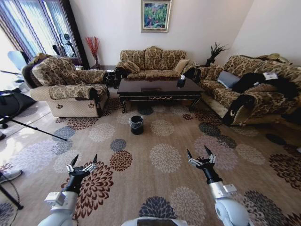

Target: Move to the front of the table and pick up the trash from the floor, then place it into the trash bin.

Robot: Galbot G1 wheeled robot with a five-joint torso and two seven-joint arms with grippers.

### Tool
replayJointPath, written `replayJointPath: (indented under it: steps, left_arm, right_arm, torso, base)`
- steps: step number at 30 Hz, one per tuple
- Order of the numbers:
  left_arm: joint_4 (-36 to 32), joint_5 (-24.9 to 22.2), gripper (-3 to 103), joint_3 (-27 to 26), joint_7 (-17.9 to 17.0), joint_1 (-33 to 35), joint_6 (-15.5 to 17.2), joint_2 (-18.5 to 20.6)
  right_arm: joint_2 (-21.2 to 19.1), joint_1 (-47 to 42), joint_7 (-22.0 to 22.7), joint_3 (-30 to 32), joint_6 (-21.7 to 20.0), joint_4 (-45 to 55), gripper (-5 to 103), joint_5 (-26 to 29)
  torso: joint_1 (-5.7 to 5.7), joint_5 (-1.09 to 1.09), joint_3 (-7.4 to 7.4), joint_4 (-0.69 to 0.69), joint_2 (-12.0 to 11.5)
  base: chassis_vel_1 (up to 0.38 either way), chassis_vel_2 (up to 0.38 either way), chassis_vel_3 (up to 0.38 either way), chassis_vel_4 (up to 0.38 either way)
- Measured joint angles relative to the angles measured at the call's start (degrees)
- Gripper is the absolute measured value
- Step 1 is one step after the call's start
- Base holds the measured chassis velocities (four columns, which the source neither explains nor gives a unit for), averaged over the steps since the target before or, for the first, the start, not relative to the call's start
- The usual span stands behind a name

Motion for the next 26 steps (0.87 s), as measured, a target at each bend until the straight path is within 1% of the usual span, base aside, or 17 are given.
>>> replayJointPath:
  steps: [3, 5, 9, 26]
  left_arm:
    - [0.00, 0.00, 100, 0.00, 0.00, 0.00, 0.00, 0.00]
    - [0.00, 0.00, 100, 0.00, 0.00, 0.00, 0.00, 0.00]
    - [0.00, 0.00, 100, 0.00, 0.00, 0.00, 0.00, 0.00]
    - [0.00, 0.00, 100, 0.00, 0.00, 0.00, 0.00, 0.00]
  right_arm:
    - [0.00, 0.00, 0.00, 0.00, 0.00, 0.00, 100, 0.00]
    - [0.00, 0.00, 0.00, 0.00, 0.00, 0.00, 100, 0.00]
    - [0.00, 0.00, 0.00, 0.00, 0.00, 0.00, 100, 0.00]
    - [0.00, 0.00, 0.00, 0.00, 0.00, 0.00, 100, 0.00]
  torso:
    - [0.52, 0.00, 0.63, 0.00, 1.13]
    - [0.61, 0.00, 0.72, 0.00, 1.32]
    - [1.14, 0.00, 1.40, 0.00, 2.53]
    - [1.09, 0.00, 1.36, 0.00, 2.42]
  base:
    - [0.000, 0.000, 0.000, 0.000]
    - [0.000, 0.000, 0.000, 0.000]
    - [0.000, 0.000, 0.000, 0.000]
    - [0.000, 0.000, 0.000, 0.000]
